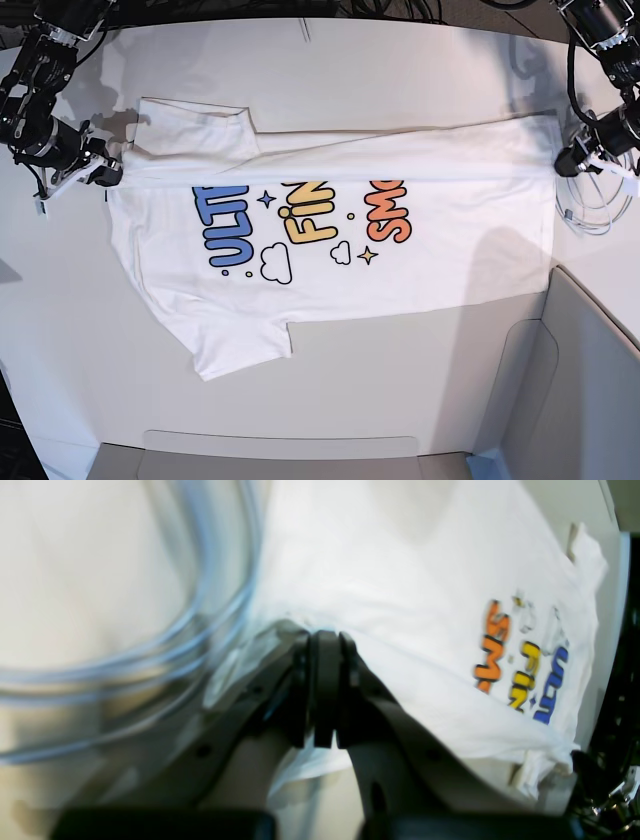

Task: Layout the t-shirt on the table in an organized manner, then fold the t-shirt properly
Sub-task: 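Release the folded edge and move the right gripper toward the sleeve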

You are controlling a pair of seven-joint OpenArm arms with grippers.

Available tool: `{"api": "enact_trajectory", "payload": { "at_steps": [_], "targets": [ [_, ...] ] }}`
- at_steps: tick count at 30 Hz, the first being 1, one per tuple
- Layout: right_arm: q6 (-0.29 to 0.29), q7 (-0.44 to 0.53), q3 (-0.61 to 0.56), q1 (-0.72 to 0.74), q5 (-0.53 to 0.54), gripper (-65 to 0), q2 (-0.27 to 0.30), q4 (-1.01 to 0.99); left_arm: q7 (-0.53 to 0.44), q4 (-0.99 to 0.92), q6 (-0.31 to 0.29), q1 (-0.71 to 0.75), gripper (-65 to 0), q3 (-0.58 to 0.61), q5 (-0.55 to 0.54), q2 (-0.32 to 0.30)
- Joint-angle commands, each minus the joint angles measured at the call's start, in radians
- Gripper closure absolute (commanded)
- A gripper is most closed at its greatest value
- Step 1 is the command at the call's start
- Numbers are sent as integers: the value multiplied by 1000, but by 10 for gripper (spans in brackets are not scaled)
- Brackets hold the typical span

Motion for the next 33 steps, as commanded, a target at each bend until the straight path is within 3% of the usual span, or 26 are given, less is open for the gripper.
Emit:
{"api": "enact_trajectory", "payload": {
  "at_steps": [1,4,8,15,20,29,33],
  "targets": [
    [3,8,7,8,10,0,18,16,-11,13,1,-10,-15,-13,-22,-24],
    [5,8,6,7,14,-54,18,22,-11,12,1,-5,-81,-14,-22,-22],
    [5,8,7,7,14,-107,18,22,-11,10,1,-4,-85,-14,-26,-25],
    [5,9,9,14,24,-112,18,24,-11,10,1,-10,-86,-69,-29,-22],
    [5,9,78,11,110,-112,18,24,-11,10,-1,-11,-86,-149,-40,-22],
    [8,8,162,-21,145,-113,18,25,-11,13,-1,7,-86,-161,-229,-25],
    [9,-11,248,-107,274,-113,17,38,-11,15,-1,58,-86,-160,-266,-24]
  ]
}}
